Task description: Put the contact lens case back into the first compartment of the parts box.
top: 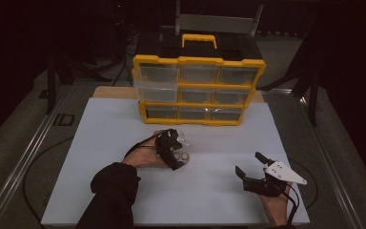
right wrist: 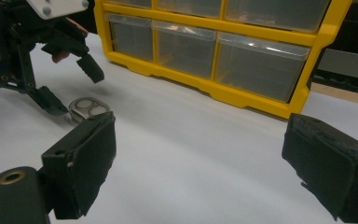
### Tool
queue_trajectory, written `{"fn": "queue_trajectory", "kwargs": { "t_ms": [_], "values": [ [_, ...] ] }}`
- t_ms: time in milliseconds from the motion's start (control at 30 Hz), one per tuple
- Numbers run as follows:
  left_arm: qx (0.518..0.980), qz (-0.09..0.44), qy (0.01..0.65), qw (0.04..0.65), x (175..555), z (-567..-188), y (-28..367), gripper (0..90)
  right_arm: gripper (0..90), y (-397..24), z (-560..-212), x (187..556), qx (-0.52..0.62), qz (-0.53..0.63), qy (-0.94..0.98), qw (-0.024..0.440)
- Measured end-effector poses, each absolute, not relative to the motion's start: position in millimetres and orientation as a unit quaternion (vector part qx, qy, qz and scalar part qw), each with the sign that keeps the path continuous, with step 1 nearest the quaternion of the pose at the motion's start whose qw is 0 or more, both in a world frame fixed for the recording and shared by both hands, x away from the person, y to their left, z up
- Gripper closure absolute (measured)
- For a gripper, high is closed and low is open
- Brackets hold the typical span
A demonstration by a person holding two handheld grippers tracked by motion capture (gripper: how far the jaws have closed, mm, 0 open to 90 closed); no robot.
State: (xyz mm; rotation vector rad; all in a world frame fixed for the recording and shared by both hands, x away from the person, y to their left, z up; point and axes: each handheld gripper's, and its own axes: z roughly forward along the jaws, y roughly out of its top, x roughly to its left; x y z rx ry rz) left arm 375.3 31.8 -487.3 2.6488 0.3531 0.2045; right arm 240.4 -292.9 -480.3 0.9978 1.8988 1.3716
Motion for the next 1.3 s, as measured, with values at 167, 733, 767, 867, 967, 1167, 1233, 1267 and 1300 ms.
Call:
{"fn": "queue_trajectory", "kwargs": {
  "t_ms": [167, 733, 767, 867, 967, 1167, 1233, 1267, 1300],
  "values": [
    [0.963, 0.071, 0.124, 0.227, 377, -489, 29, 21.1, 9.8, -293, -480, 240, 0.375, 0.514, 0.713, 0.294],
    [0.97, 0.035, 0.116, 0.209, 385, -503, 22, 37.7, 9.8, -294, -480, 241, 0.377, 0.515, 0.712, 0.293],
    [0.97, 0.032, 0.117, 0.209, 386, -503, 21, 38.1, 9.8, -294, -480, 241, 0.377, 0.515, 0.712, 0.293],
    [0.97, 0.03, 0.118, 0.21, 387, -504, 21, 38.5, 9.8, -294, -480, 241, 0.377, 0.514, 0.712, 0.293],
    [0.97, 0.03, 0.118, 0.21, 387, -504, 21, 38.5, 9.8, -294, -480, 241, 0.377, 0.514, 0.712, 0.293],
    [0.972, 0.023, 0.11, 0.208, 388, -504, 20, 43.2, 9.8, -293, -480, 241, 0.376, 0.514, 0.713, 0.293],
    [0.973, 0.022, 0.108, 0.204, 387, -503, 19, 43.5, 9.8, -292, -481, 241, 0.375, 0.514, 0.714, 0.293],
    [0.973, 0.022, 0.108, 0.204, 387, -503, 19, 43.8, 9.8, -292, -481, 241, 0.375, 0.514, 0.714, 0.293],
    [0.973, 0.021, 0.107, 0.203, 387, -503, 19, 44.9, 9.8, -292, -481, 241, 0.376, 0.514, 0.714, 0.291]
  ]
}}
